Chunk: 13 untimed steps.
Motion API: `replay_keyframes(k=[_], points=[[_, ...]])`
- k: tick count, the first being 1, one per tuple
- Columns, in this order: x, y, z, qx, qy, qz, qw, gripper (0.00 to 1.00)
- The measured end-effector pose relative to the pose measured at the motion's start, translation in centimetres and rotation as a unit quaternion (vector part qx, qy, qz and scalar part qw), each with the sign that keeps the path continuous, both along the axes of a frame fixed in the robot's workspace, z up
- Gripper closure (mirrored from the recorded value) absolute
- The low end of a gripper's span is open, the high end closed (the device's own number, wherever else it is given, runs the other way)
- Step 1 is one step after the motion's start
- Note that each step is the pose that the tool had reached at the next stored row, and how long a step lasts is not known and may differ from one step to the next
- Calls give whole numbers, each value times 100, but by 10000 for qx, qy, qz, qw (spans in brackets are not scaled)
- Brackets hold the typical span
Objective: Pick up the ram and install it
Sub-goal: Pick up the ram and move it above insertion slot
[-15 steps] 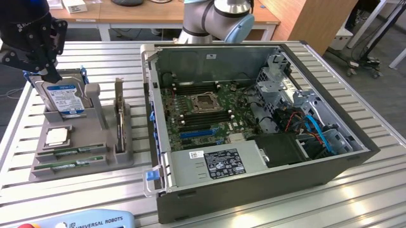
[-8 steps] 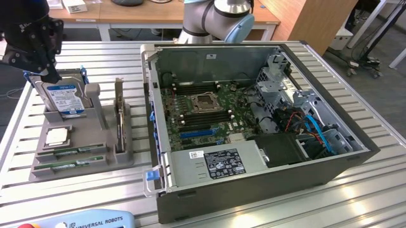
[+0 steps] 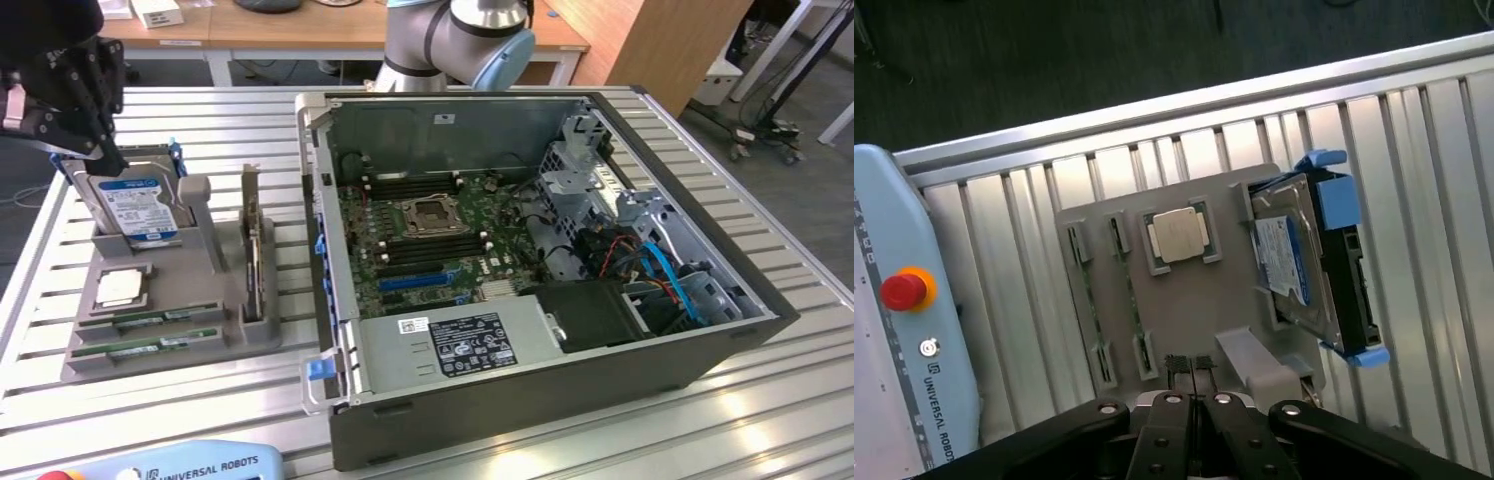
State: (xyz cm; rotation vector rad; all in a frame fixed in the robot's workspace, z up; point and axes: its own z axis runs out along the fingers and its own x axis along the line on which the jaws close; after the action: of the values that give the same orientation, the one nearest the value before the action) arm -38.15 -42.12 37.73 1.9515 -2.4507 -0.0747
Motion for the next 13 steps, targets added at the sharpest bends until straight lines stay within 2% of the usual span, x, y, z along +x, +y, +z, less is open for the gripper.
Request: replay_keyframes(k=[3,9,13], points=[[0,0,-1,0,0,225,9997,90],[0,0,-2,0,0,252,9997,90],[0,0,-3,0,0,400,9992,90]])
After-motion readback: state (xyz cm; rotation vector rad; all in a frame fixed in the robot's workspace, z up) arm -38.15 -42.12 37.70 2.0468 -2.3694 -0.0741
